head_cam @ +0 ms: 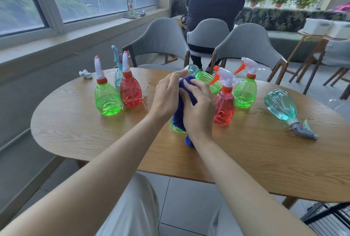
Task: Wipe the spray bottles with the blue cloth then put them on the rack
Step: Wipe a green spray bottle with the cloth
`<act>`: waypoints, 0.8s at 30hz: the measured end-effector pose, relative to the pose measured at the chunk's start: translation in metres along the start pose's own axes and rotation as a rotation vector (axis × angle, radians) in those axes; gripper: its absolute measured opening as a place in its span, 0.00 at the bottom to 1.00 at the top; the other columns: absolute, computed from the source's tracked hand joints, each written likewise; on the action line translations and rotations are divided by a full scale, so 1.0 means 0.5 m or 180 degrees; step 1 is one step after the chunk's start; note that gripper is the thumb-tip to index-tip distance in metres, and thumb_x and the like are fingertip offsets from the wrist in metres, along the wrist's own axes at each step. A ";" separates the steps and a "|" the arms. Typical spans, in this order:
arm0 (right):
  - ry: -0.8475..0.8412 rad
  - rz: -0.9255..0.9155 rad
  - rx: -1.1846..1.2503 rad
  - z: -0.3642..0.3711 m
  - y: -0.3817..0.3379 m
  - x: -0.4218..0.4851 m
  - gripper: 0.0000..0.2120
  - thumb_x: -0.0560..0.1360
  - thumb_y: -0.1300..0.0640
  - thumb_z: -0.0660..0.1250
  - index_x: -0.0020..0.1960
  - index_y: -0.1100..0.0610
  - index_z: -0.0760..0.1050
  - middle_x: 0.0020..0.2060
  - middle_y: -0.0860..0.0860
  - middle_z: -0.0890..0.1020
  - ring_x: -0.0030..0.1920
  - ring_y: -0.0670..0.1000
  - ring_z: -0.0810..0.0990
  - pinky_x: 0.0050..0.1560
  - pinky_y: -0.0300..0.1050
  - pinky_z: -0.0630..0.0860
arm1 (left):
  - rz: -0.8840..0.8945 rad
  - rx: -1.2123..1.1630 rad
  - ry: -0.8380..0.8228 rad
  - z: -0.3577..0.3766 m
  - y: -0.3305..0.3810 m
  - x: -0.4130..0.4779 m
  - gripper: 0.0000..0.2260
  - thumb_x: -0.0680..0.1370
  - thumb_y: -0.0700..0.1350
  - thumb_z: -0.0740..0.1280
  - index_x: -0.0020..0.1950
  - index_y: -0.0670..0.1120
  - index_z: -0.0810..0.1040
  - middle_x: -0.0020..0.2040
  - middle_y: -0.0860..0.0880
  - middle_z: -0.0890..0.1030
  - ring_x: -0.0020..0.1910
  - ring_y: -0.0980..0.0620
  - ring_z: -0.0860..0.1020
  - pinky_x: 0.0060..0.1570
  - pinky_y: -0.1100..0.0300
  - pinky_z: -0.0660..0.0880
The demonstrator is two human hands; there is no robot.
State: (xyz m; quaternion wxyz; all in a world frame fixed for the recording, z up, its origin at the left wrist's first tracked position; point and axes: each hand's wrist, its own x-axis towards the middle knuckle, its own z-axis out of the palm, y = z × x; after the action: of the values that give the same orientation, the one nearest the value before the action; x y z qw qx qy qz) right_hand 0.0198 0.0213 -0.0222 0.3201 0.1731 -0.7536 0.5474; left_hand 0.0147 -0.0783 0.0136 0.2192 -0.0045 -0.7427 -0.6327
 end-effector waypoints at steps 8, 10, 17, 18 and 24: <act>-0.0057 0.0355 0.0043 -0.039 0.025 0.022 0.09 0.83 0.58 0.69 0.61 0.56 0.85 0.54 0.45 0.84 0.56 0.42 0.81 0.62 0.37 0.75 | -0.0101 0.0137 -0.0146 -0.008 0.001 0.002 0.26 0.80 0.55 0.52 0.75 0.54 0.77 0.70 0.52 0.81 0.71 0.54 0.76 0.75 0.48 0.71; 0.0091 0.0058 0.0029 -0.033 -0.002 0.038 0.09 0.84 0.57 0.67 0.61 0.56 0.84 0.55 0.46 0.84 0.58 0.45 0.81 0.62 0.34 0.73 | -0.0023 0.0262 -0.0201 -0.012 0.001 0.002 0.23 0.83 0.52 0.51 0.72 0.52 0.79 0.70 0.51 0.81 0.69 0.54 0.77 0.73 0.49 0.72; -0.0862 -0.0341 -0.0062 -0.004 -0.014 0.068 0.14 0.87 0.51 0.61 0.67 0.52 0.81 0.61 0.45 0.82 0.64 0.45 0.77 0.70 0.45 0.72 | -0.0276 0.0244 -0.0243 -0.036 0.000 0.001 0.21 0.83 0.52 0.52 0.49 0.38 0.77 0.42 0.45 0.78 0.44 0.49 0.75 0.49 0.40 0.73; -0.0951 -0.0281 -0.0079 -0.004 -0.004 0.073 0.15 0.87 0.49 0.60 0.67 0.51 0.80 0.61 0.45 0.81 0.64 0.46 0.77 0.70 0.46 0.72 | -0.0314 0.0252 -0.0280 -0.038 0.001 0.000 0.20 0.83 0.53 0.53 0.47 0.39 0.76 0.40 0.48 0.77 0.43 0.50 0.73 0.47 0.42 0.72; -0.1073 0.0240 0.0021 -0.005 0.019 0.088 0.13 0.88 0.50 0.57 0.66 0.48 0.78 0.59 0.46 0.79 0.64 0.49 0.75 0.69 0.50 0.70 | -0.0373 0.0262 -0.0497 -0.038 0.014 -0.001 0.17 0.86 0.51 0.51 0.47 0.46 0.75 0.43 0.50 0.77 0.44 0.52 0.74 0.51 0.50 0.71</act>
State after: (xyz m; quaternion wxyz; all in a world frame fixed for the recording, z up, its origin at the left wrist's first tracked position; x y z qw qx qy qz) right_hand -0.0176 0.0310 0.0010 0.1679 0.2351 -0.8008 0.5247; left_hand 0.0232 -0.0946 0.0221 0.1232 -0.0014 -0.7819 -0.6111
